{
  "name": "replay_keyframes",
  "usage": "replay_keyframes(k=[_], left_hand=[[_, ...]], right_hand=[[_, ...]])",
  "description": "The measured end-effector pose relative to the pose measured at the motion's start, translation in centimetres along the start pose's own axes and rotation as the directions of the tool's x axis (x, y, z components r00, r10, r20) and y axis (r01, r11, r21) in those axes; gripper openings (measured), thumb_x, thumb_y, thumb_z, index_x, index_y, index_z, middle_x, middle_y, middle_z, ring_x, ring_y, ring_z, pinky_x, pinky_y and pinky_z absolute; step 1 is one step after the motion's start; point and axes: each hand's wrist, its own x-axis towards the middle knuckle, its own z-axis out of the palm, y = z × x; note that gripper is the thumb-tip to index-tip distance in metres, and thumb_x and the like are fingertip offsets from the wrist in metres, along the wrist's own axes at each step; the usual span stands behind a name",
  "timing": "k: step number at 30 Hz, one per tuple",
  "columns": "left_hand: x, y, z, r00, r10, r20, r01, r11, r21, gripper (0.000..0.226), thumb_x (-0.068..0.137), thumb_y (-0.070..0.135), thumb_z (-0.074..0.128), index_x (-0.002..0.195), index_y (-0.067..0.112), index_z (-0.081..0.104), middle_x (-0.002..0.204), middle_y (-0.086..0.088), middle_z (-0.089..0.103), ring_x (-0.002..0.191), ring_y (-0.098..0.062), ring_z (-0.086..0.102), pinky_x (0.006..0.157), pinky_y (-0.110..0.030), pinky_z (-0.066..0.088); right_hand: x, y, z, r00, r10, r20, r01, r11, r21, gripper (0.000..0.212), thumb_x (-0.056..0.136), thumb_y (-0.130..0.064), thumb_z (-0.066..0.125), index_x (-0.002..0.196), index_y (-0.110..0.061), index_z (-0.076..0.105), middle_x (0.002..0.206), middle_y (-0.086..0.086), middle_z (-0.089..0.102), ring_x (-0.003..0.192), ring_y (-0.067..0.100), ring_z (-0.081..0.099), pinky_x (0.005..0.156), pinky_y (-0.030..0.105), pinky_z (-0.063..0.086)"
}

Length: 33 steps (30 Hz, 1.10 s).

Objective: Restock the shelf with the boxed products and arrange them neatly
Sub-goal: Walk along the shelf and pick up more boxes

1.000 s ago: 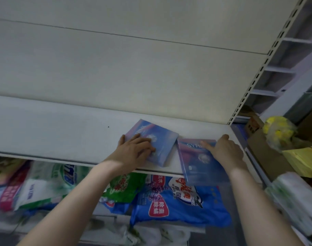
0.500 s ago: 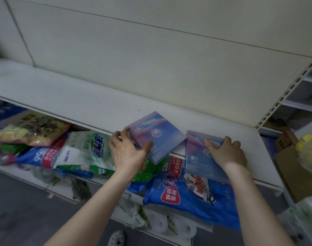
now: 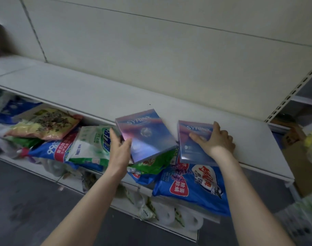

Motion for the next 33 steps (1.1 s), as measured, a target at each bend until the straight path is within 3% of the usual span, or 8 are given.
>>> replay_keyframes(k=[3,7,9,11,14,19,26,33], left_hand=[[0.4,0.3,-1.1,0.995,0.066,0.072,-0.066,0.998,-0.010,0.044,0.088,-0.008,0.043,0.123,0.018,0.053,0.119,-0.006,0.063,0.113,-0.026,0.060,0.095,-0.043,0.050],[1.1,0.5,-2.6,0.977,0.125,0.172,-0.135,0.990,0.050,0.042,0.092,-0.012,0.042,0.122,0.013,0.056,0.116,-0.008,0.064,0.103,-0.020,0.061,0.086,-0.032,0.052],[1.8,0.6,-4.1,0.972,0.131,0.193,-0.145,0.988,0.061,0.040,0.094,-0.009,0.043,0.129,0.009,0.052,0.116,-0.007,0.064,0.098,-0.015,0.063,0.079,-0.024,0.054],[2.5,0.8,-5.9,0.977,0.129,0.170,-0.142,0.988,0.065,0.038,0.095,-0.006,0.044,0.130,0.007,0.052,0.116,-0.006,0.065,0.097,-0.015,0.063,0.077,-0.023,0.053],[3.1,0.8,-9.9,0.986,0.129,0.109,-0.138,0.987,0.077,0.034,0.098,0.000,0.045,0.131,0.001,0.051,0.119,-0.012,0.063,0.101,-0.019,0.059,0.086,-0.030,0.049],[3.3,0.6,-18.3,0.988,0.144,-0.064,-0.136,0.984,0.117,0.017,0.101,0.012,0.046,0.114,0.013,0.056,0.104,-0.004,0.062,0.094,-0.015,0.054,0.089,-0.035,0.044],[4.1,1.4,-32.4,0.952,0.168,-0.255,-0.117,0.972,0.205,0.013,0.101,0.012,0.044,0.105,0.010,0.056,0.089,0.006,0.059,0.075,0.001,0.050,0.062,-0.005,0.041],[5.4,2.6,-43.9,0.873,0.137,-0.468,-0.074,0.986,0.150,0.012,0.096,0.022,0.051,0.095,0.012,0.058,0.083,0.001,0.058,0.072,-0.008,0.047,0.066,-0.026,0.040]], right_hand=[[-0.1,-1.2,-0.5,0.999,0.002,0.040,-0.005,0.997,0.083,0.125,0.064,-0.075,0.070,0.154,-0.032,-0.005,0.149,0.016,0.029,0.133,0.039,0.036,0.107,0.053,0.035],[-0.3,-2.3,-0.3,0.996,0.036,0.078,-0.061,0.934,0.351,0.132,0.057,-0.062,0.085,0.156,-0.025,0.005,0.148,0.013,0.041,0.129,0.035,0.048,0.102,0.045,0.045],[-0.6,-2.4,0.1,0.997,0.044,0.065,-0.075,0.787,0.612,0.098,0.057,-0.056,0.088,0.137,-0.016,0.048,0.130,0.012,0.062,0.110,0.032,0.064,0.093,0.048,0.054],[-1.6,-3.1,0.6,1.000,-0.021,0.019,0.000,0.661,0.751,0.042,0.072,-0.041,0.084,0.102,-0.018,0.067,0.104,0.010,0.074,0.091,0.031,0.071,0.082,0.055,0.057],[-4.2,-6.2,2.2,0.993,-0.101,-0.066,0.115,0.633,0.766,0.015,0.084,-0.036,0.073,0.089,-0.024,0.067,0.092,0.003,0.074,0.087,0.029,0.071,0.081,0.054,0.058],[-9.4,-13.4,7.1,0.981,-0.179,-0.069,0.159,0.561,0.812,0.029,0.071,-0.058,0.065,0.091,-0.037,0.063,0.093,0.004,0.073,0.089,0.033,0.069,0.082,0.057,0.055],[-14.6,-25.6,14.9,0.947,-0.319,-0.037,0.208,0.524,0.826,0.023,0.080,-0.043,0.065,0.093,-0.025,0.061,0.092,0.002,0.070,0.086,0.023,0.065,0.085,0.051,0.053],[-16.4,-37.8,19.7,0.865,-0.501,0.010,0.279,0.497,0.822,0.011,0.087,-0.029,0.068,0.090,-0.023,0.059,0.087,-0.003,0.068,0.079,0.013,0.062,0.079,0.042,0.053]])
